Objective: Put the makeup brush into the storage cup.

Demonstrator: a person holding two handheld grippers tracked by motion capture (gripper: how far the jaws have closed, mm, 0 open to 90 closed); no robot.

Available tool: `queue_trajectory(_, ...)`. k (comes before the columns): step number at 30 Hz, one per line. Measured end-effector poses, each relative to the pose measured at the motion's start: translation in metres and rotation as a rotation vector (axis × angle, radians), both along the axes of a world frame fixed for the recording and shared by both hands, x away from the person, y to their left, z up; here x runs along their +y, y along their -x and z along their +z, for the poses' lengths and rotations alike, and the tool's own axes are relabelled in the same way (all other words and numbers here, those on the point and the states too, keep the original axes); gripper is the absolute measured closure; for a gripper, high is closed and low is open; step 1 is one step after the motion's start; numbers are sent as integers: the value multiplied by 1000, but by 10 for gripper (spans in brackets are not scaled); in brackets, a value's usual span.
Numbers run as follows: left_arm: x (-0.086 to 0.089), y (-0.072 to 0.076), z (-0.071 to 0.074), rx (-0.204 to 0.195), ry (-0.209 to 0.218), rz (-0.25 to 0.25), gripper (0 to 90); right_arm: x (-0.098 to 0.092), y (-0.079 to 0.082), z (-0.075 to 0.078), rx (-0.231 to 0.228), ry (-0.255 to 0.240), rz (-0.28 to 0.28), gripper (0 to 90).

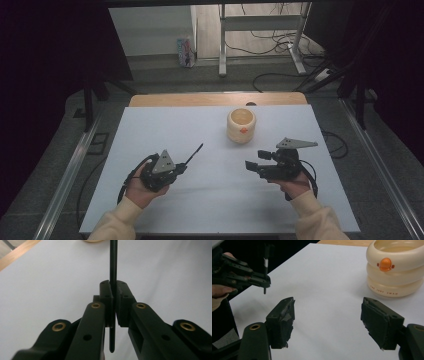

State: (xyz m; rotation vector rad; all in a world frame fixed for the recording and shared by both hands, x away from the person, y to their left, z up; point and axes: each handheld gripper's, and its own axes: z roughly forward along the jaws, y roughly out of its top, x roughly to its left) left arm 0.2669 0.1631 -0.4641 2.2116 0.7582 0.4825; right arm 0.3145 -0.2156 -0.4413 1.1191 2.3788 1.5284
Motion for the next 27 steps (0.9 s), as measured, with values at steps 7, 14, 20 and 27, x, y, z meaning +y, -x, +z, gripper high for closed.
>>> queue_trajectory(7, 14, 7, 1, 14, 53, 52, 856, -2, 8, -7, -2, -7, 28, 262)
queue_trajectory(14, 20, 6, 1, 18, 81, 65, 856, -8, 14, -14, -8, 50, 21, 249)
queue_trajectory(20, 19, 6, 2, 17, 100, 59, 856, -8, 15, -17, 6, 16, 5, 257)
queue_trajectory(27, 17, 8, 3, 11, 108, 52, 856, 5, 16, -17, -1, 16, 20, 260)
